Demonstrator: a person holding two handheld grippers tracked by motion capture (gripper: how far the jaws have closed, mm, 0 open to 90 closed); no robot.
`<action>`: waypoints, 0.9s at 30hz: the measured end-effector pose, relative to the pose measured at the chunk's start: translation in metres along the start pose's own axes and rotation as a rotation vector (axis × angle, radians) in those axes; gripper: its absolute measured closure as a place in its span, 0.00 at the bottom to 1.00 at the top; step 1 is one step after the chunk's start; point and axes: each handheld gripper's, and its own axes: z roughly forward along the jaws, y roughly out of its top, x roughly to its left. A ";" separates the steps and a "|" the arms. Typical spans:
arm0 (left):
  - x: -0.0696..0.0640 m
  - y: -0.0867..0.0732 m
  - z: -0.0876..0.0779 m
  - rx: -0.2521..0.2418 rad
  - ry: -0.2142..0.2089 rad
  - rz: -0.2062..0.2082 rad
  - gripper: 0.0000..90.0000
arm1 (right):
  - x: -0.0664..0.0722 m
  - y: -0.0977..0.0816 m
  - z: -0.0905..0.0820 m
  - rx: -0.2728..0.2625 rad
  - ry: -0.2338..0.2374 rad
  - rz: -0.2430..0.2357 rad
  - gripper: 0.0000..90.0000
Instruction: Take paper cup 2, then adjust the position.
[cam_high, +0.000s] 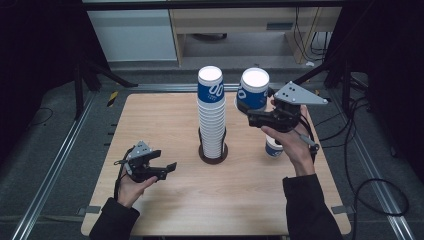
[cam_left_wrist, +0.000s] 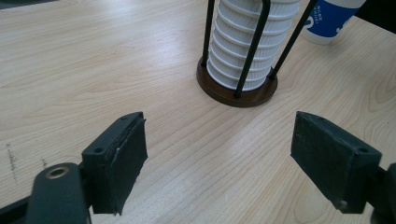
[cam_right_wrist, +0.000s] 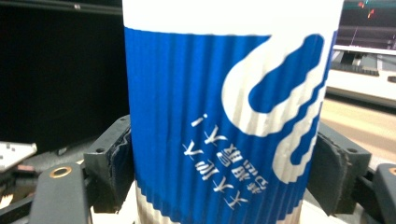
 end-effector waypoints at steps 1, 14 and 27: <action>0.000 0.000 0.000 0.000 0.000 0.000 0.20 | 0.000 0.000 0.000 0.000 0.000 0.000 0.23; -0.002 0.003 -0.004 -0.010 -0.011 0.007 0.20 | 0.002 -0.052 -0.008 0.111 0.046 0.010 0.24; -0.005 0.008 -0.008 -0.012 -0.046 0.013 0.20 | 0.010 -0.085 -0.013 0.166 0.133 0.007 0.24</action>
